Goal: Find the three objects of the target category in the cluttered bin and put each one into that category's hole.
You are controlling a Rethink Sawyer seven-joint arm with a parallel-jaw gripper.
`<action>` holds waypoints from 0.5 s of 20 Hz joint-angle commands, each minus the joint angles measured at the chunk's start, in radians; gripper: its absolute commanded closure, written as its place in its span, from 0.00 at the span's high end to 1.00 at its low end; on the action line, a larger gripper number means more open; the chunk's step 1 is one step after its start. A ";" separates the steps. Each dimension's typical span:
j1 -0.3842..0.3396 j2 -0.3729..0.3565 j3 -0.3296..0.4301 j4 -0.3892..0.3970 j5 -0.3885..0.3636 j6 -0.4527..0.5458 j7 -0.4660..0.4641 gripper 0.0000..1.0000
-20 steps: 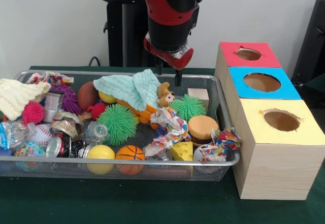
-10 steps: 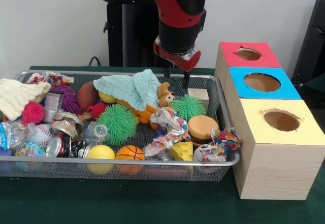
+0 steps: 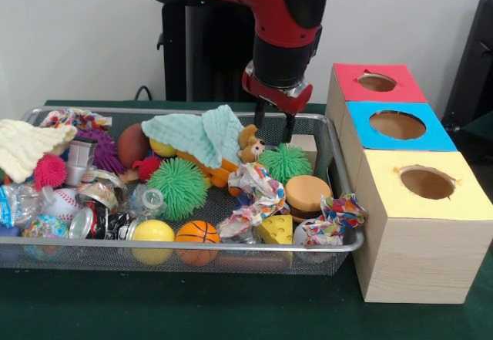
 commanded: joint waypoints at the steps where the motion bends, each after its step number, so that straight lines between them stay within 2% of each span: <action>1: 0.025 0.028 -0.065 -0.073 -0.056 0.052 0.088 1.00; 10: 0.043 0.088 -0.118 -0.172 -0.093 0.126 0.046 1.00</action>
